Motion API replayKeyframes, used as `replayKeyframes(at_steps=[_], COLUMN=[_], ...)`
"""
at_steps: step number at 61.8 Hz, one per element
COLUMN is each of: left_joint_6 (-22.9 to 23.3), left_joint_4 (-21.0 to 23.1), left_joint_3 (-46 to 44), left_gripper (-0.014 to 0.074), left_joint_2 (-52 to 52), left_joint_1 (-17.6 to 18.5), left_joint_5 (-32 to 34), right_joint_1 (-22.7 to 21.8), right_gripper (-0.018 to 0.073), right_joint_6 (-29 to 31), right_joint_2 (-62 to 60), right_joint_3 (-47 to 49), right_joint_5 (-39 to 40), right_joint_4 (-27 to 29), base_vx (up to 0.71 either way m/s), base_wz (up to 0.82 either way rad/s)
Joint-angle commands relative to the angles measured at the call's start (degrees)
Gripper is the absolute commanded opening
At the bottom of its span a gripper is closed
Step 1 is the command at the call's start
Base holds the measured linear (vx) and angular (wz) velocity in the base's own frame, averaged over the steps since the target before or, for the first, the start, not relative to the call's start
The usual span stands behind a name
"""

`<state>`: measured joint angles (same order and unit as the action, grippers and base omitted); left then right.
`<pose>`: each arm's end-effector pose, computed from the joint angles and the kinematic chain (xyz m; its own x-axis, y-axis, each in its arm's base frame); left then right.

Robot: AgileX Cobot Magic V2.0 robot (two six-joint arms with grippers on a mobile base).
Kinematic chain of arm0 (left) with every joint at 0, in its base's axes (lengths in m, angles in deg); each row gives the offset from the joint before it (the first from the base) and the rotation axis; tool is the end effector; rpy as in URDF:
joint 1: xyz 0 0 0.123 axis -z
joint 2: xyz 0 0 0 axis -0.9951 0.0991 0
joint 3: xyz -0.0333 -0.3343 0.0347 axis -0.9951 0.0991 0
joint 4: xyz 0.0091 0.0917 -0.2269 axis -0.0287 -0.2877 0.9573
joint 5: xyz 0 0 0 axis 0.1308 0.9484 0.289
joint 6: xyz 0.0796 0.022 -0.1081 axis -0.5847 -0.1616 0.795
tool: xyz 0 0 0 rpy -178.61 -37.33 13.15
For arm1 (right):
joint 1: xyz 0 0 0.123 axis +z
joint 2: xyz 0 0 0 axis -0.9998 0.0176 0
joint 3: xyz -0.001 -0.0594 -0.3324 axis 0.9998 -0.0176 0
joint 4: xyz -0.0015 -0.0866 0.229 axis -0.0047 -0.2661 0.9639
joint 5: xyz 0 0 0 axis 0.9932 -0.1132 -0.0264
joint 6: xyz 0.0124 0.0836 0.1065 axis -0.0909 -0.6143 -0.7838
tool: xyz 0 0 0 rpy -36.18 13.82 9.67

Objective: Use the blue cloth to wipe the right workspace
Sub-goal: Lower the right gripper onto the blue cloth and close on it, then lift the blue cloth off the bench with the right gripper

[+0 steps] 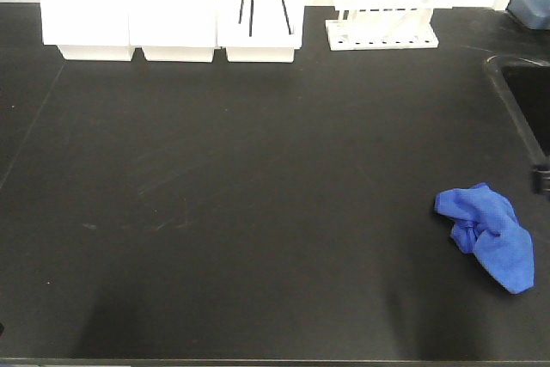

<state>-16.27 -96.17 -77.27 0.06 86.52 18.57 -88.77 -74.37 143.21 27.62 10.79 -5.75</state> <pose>0.0390 0.0038 0.1700 -0.2033 -0.0344 -0.9785 -0.0085 0.9994 -0.0333 0.1744 -0.0178 0.2970 -0.7970 -0.0702 -0.5999 0.0245 0.9886 -0.1483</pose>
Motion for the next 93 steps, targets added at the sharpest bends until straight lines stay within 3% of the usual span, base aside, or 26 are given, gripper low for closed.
replayKeyframes(at_steps=[1, 37, 43, 52, 57, 70, 93], left_joint_6=[0.49, 0.49, 0.49, 0.49, 0.49, 0.49, 0.49], left_joint_4=[-0.05, -0.05, -0.05, -0.05, -0.05, -0.05, -0.05], left_joint_3=[1.74, 1.74, 1.74, 1.74, 1.74, 1.74, 1.74], left_gripper=[-0.0006, -0.0006, -0.0006, -0.0006, -0.0006, -0.0006, -0.0006], left_joint_2=[-0.92, -0.92, -0.92, -0.92, -0.92, -0.92, -0.92], left_joint_1=[0.41, 0.41, 0.41, 0.41, 0.41, 0.41, 0.41], left_joint_5=[4.53, 4.53, 4.53, 4.53, 4.53, 4.53, 4.53], right_joint_1=[-0.04, -0.04, -0.04, -0.04, -0.04, -0.04, -0.04], right_gripper=[0.0575, 0.0540, 0.0459, 0.0158, -0.0014, -0.0010, -0.0008], right_joint_6=[0.01, 0.41, 0.46, 0.46, 0.40, 2.05, 10.64], right_joint_2=[6.21, 33.68, 35.40, 34.90, 33.09, 20.94, -14.00], right_joint_3=[1.70, 1.70, 1.70, 1.70, 1.70, 1.70, -3.23], right_joint_5=[4.91, 15.75, 16.30, 15.85, 15.28, 15.12, 16.50], right_joint_4=[-0.91, 2.01, 2.52, 2.81, 2.95, 4.97, 13.76], base_vx=[0.00, 0.00, 0.00, 0.00, 0.00, 0.00, 0.00], base_wz=[0.00, 0.00, 0.00, 0.00, 0.00, 0.00, 0.00])
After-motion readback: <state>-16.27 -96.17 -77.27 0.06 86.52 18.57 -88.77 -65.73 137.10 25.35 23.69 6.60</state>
